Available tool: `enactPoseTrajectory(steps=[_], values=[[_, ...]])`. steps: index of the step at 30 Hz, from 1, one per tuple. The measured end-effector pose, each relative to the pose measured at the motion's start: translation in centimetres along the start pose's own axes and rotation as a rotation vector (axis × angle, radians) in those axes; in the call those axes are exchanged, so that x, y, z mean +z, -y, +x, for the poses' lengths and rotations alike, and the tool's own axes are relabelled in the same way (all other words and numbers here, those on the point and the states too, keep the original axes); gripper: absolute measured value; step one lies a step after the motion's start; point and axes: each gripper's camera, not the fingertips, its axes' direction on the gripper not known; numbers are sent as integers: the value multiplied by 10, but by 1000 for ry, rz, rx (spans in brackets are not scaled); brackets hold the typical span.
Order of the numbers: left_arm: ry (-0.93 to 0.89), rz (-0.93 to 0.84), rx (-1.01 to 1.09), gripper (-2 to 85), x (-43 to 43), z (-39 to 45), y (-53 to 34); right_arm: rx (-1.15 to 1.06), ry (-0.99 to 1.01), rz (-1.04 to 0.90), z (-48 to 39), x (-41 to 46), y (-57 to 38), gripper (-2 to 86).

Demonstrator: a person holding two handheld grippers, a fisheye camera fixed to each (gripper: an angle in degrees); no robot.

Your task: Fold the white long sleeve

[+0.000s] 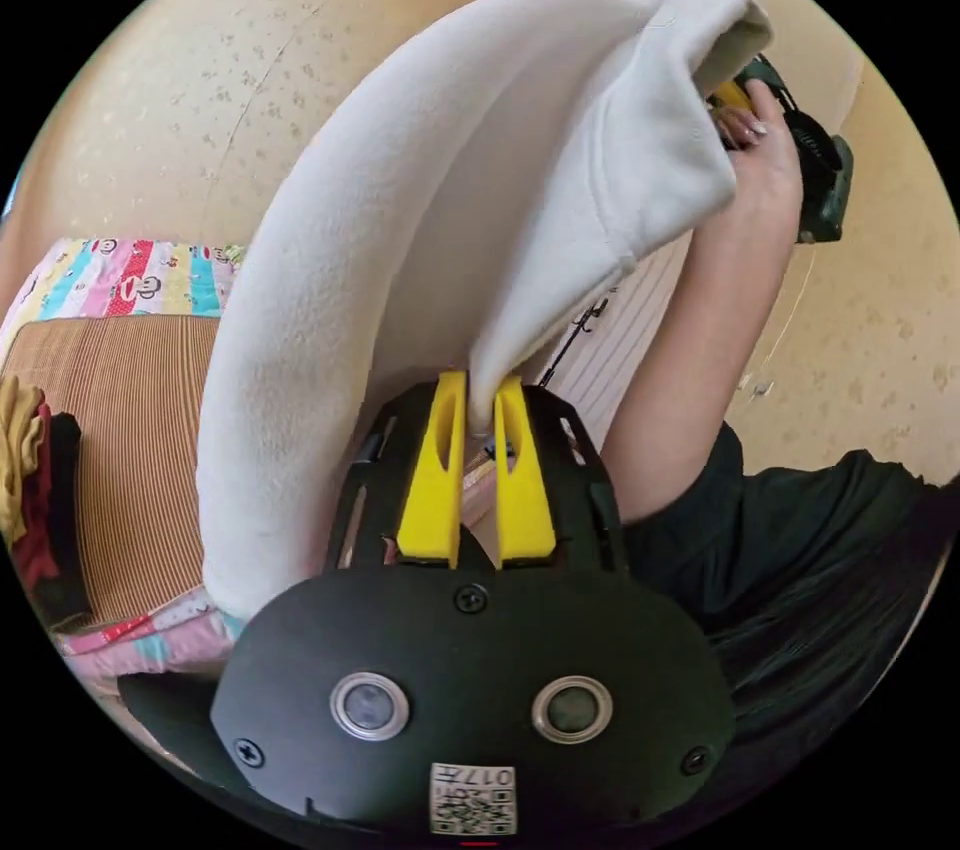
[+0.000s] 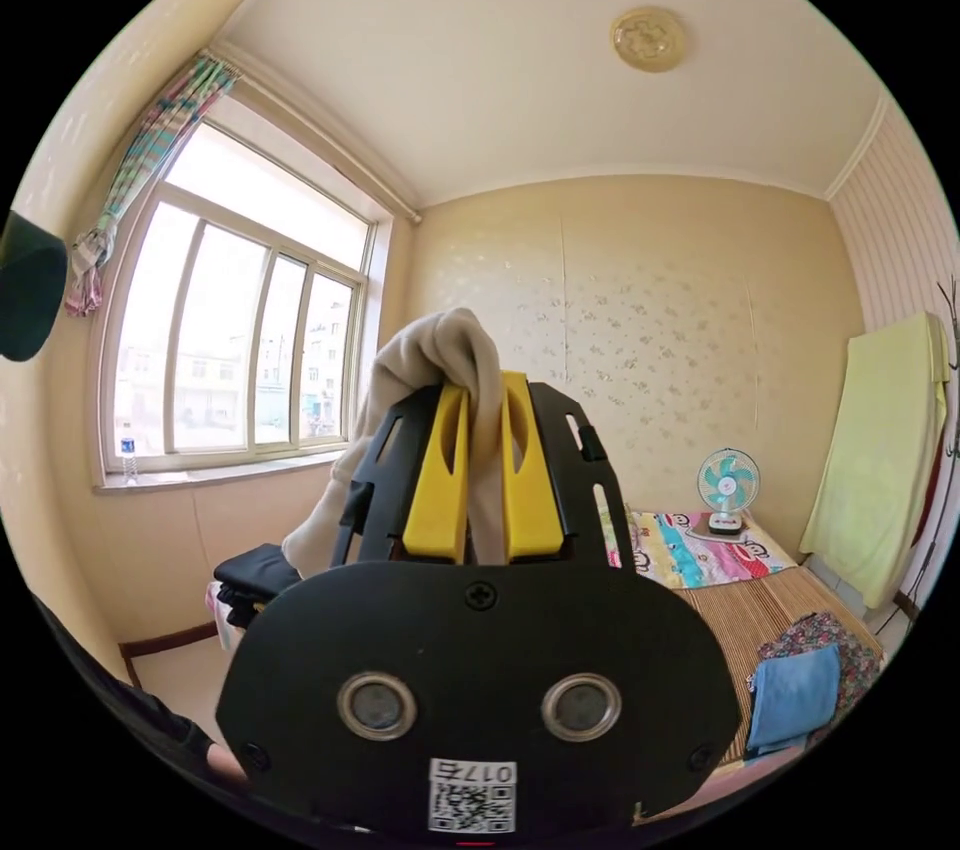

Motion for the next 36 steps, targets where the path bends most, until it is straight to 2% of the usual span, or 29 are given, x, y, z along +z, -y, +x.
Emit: enactPoseTrajectory(steps=[1,5,8,10,12,14,17,20,22,23,24,25,27,30,35,36], values=[[-22,78,-24,46,-25,-7,-3,-9,-17,10,12,-9,-1,52],[92,445,-109,38,-142,-24,0,-15,-9,44,57,-49,-6,62],[150,618,11,38,-197,-10,32,1,31,75,86,-71,-7,67],[220,676,105,37,-215,6,58,-8,-12,67,99,-67,-5,68],[311,641,156,37,-214,15,90,0,-45,55,111,-57,-9,68],[333,569,167,37,-195,-1,130,10,-71,3,129,-35,-15,68],[371,468,102,38,-145,-60,183,54,-66,-194,187,42,-29,70],[550,286,51,48,-56,-154,260,151,14,-482,276,185,-63,81],[683,134,6,65,13,-234,299,240,51,-709,353,324,-132,99],[740,-2,-78,76,54,-293,308,304,47,-754,370,349,-156,103],[751,-65,-131,79,69,-318,306,413,65,-841,394,383,-206,103],[711,-159,-201,85,92,-360,292,450,112,-891,402,397,-247,99],[597,-191,-192,86,109,-393,249,430,99,-926,393,390,-303,90],[614,-313,-186,91,139,-428,147,374,51,-1099,357,367,-420,89],[574,-794,-208,111,204,-465,-67,446,179,-1340,272,288,-611,85],[592,-804,-194,111,202,-463,-86,354,132,-1253,247,250,-623,70]])
